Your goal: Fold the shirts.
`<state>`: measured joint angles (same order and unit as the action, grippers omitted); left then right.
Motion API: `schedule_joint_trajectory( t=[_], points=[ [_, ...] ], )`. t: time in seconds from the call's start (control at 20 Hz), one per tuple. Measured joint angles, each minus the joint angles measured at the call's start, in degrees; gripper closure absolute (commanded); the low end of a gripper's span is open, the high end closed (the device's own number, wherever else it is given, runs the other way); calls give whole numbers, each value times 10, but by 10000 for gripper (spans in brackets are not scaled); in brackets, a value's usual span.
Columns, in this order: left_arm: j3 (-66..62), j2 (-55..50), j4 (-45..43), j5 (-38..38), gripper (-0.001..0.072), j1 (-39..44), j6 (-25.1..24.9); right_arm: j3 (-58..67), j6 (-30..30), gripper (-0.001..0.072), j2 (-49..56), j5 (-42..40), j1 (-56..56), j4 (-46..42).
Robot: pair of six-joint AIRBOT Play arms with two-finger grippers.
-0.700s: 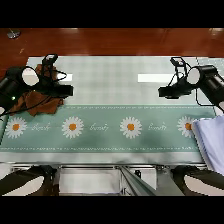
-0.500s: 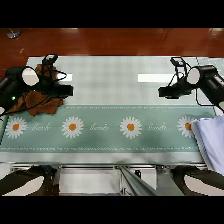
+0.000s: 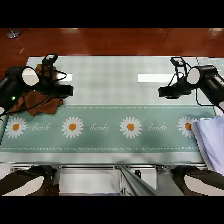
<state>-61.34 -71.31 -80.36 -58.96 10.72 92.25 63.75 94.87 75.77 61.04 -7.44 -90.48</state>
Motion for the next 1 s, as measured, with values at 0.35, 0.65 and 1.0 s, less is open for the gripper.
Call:
schedule_joint_trajectory(
  t=[0.35,0.65,1.0],
  points=[
    [0,-2,0,2,84,0,0,0,2,275,0,-22,0,5],
    [-15,4,-11,-33,5,0,-4,0,-12,82,-4,49,0,15],
    [-9,142,-129,-4,7,-58,15,-76,-40,82,-111,64,0,57]
  ],
)
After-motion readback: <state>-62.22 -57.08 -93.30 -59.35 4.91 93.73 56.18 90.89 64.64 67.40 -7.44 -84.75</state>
